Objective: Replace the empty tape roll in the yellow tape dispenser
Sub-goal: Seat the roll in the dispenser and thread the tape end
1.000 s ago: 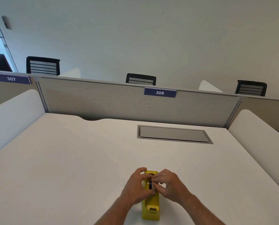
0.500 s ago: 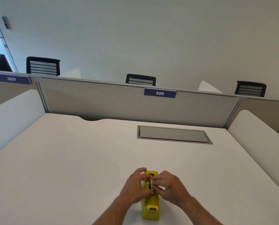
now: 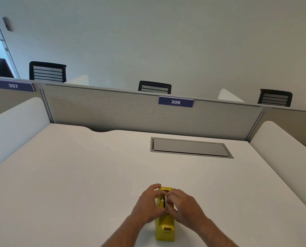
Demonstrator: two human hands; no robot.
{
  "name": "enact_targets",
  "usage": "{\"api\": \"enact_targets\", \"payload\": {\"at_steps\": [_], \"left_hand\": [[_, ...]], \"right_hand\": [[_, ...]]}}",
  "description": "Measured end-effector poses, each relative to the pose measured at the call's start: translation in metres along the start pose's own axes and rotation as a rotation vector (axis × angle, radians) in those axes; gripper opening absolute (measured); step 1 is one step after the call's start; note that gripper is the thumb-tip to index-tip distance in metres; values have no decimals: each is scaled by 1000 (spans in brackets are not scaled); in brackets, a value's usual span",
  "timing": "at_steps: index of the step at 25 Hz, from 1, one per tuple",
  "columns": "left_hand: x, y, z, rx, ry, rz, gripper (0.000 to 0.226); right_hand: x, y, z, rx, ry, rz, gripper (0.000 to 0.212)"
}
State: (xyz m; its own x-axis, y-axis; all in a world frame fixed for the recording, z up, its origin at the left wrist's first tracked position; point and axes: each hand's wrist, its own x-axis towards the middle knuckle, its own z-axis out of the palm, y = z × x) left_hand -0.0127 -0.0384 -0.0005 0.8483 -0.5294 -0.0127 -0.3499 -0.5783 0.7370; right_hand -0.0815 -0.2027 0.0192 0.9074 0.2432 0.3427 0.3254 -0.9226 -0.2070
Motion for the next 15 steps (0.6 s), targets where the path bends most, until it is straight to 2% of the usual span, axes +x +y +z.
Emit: {"api": "enact_targets", "payload": {"at_steps": [4, 7, 10, 12, 15], "left_hand": [[-1, 1, -2, -6, -16, 1, 57], [-4, -6, -3, -8, -76, 30, 75], [-7, -15, -5, 121, -140, 84, 99], [-7, -18, -6, 240, -137, 137, 104], [-7, -16, -9, 328, -124, 177, 105]], "right_hand": [[3, -3, -3, -57, -45, -11, 11], [3, -7, -7, -87, -57, -9, 8], [3, -12, -10, -98, -57, 3, 12], [0, -13, -8, -122, -76, 7, 11], [-7, -13, 1, -139, -121, 63, 21]]}}
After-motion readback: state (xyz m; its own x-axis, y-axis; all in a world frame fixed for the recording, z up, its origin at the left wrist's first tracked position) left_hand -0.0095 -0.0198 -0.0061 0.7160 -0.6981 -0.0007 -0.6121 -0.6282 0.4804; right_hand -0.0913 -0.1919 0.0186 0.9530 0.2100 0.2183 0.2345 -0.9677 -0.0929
